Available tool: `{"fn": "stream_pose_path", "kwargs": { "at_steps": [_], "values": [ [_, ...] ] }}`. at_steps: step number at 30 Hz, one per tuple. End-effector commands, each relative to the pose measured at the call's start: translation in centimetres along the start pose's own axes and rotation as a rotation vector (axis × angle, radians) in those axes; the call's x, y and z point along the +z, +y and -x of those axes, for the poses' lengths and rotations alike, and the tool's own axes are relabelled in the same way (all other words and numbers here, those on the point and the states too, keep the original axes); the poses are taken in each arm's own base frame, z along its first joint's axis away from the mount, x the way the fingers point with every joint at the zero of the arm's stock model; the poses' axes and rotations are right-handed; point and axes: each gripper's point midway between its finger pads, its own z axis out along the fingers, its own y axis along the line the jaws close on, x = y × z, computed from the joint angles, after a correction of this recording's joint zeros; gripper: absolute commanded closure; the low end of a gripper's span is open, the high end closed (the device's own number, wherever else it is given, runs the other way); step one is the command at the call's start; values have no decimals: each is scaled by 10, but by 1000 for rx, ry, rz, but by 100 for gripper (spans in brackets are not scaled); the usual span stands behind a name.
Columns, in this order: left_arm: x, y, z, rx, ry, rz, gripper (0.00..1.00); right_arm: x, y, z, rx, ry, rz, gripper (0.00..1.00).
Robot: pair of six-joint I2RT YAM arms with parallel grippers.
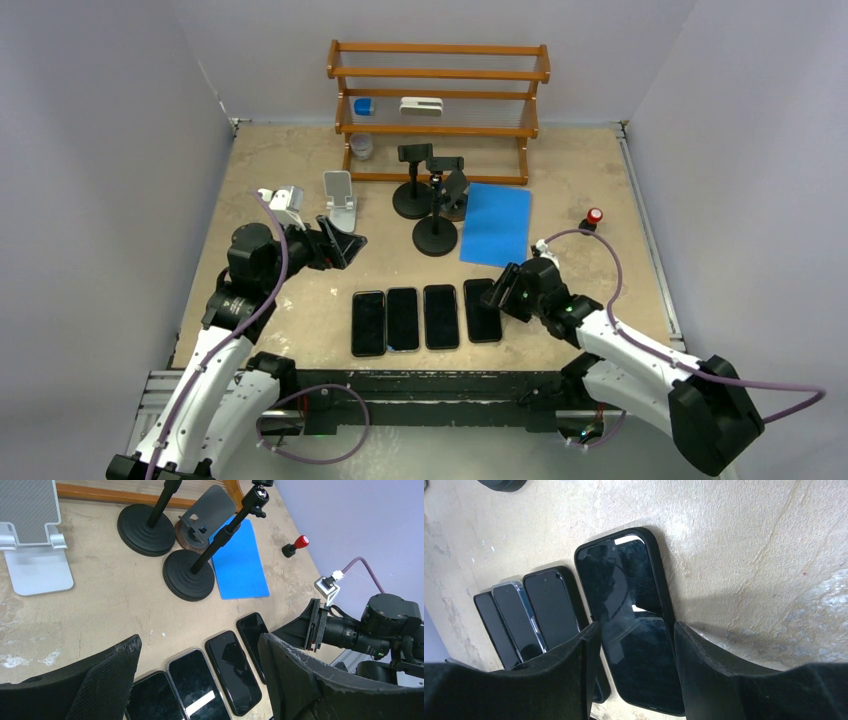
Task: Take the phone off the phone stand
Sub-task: Place the phone at the center of the board, then reset both arms
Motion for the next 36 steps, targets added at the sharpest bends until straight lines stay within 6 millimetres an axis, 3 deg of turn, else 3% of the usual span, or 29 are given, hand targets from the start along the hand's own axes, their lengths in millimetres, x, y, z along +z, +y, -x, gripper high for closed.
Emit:
{"fn": "stream_pose_path", "kwargs": {
  "at_steps": [1, 10, 18, 25, 29, 32, 36],
  "values": [
    [-1, -4, 8, 31, -30, -9, 15, -14, 20, 28, 24, -118, 61, 41],
    [-3, 0, 13, 10, -48, 36, 15, -59, 68, 96, -74, -372, 146, 37],
    [-5, 19, 20, -59, -105, 151, 14, -76, 109, 125, -154, -488, 251, 35],
    [7, 57, 16, -289, -91, 391, 11, -113, 185, 137, -183, -711, 329, 34],
    [9, 73, 8, -436, -54, 556, 6, -99, 194, 162, -107, -797, 119, 30],
    [13, 69, 10, -407, 14, 583, 5, -91, 193, 174, -58, -827, -19, 21],
    [15, 63, 24, -331, 56, 588, 4, -99, 193, 190, -58, -907, -85, 11]
  ]
}}
